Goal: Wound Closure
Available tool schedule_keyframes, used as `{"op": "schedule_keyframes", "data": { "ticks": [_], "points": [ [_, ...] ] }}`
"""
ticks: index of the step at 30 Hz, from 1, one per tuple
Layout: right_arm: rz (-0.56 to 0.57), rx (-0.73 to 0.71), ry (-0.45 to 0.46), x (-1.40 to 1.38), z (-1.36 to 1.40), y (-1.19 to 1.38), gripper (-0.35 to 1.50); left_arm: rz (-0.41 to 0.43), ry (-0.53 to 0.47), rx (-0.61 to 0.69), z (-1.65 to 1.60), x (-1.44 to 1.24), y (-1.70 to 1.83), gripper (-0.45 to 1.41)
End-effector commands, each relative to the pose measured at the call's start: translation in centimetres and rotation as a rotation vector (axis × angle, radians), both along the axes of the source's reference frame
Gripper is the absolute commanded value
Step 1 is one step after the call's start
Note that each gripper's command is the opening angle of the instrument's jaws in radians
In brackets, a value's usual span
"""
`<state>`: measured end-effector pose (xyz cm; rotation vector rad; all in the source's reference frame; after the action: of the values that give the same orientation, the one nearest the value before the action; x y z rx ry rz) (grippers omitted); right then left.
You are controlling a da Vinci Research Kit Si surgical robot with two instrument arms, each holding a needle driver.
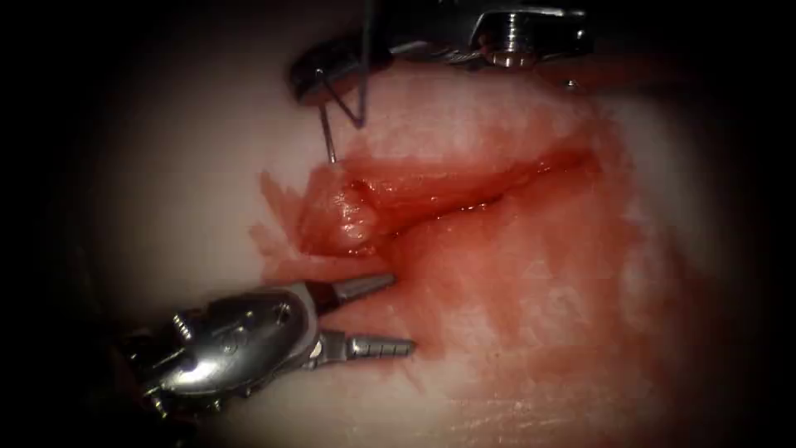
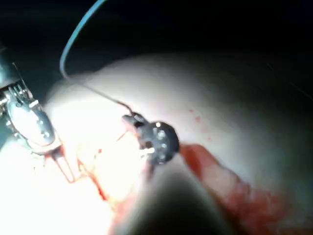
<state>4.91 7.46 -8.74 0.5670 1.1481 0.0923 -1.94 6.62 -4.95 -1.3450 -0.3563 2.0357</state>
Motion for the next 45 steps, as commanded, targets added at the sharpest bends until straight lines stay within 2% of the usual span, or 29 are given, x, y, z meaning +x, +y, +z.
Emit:
{"op": "schedule_keyframes", "data": {
  "ticks": [1, 3, 6, 18, 20, 21, 22, 23, 31, 45],
  "points": [
    [0.001, -0.080, 0.018, 0.10, 0.02, 0.10, -0.35, 0.000, -0.001, -0.001, 0.04, -0.06, 0.03, 0.58],
    [-0.008, -0.181, 0.046, 0.11, 0.01, 0.14, -0.35, 0.000, -0.001, -0.001, 0.04, -0.06, 0.03, 0.58],
    [-0.014, -0.222, 0.061, 0.13, -0.01, 0.17, -0.35, 0.000, -0.001, -0.001, 0.04, -0.06, 0.03, 0.58],
    [0.004, -0.224, 0.055, 0.23, 0.01, 0.21, -0.35, 0.000, -0.001, -0.001, 0.04, -0.06, 0.02, 0.57],
    [0.007, -0.183, 0.049, 0.23, 0.01, 0.19, -0.35, 0.001, -0.001, -0.001, 0.04, -0.06, 0.02, 0.57],
    [0.022, -0.099, 0.028, 0.23, 0.00, 0.16, -0.35, 0.001, -0.001, -0.001, 0.04, -0.06, 0.02, 0.57],
    [0.022, -0.099, 0.028, 0.23, 0.00, 0.16, -0.35, 0.001, -0.001, -0.001, 0.04, -0.06, 0.02, 0.57],
    [0.039, -0.010, 0.006, 0.23, -0.01, 0.13, -0.35, 0.001, -0.001, -0.001, 0.04, -0.06, 0.02, 0.57],
    [0.058, 0.183, -0.067, 0.25, -0.03, 0.05, -0.35, 0.001, -0.001, -0.001, 0.04, -0.06, 0.02, 0.57],
    [0.021, 0.274, -0.100, 0.23, 0.01, -0.13, -0.35, 0.005, -0.001, -0.001, 0.05, -0.06, 0.01, 0.57]
  ]
}}
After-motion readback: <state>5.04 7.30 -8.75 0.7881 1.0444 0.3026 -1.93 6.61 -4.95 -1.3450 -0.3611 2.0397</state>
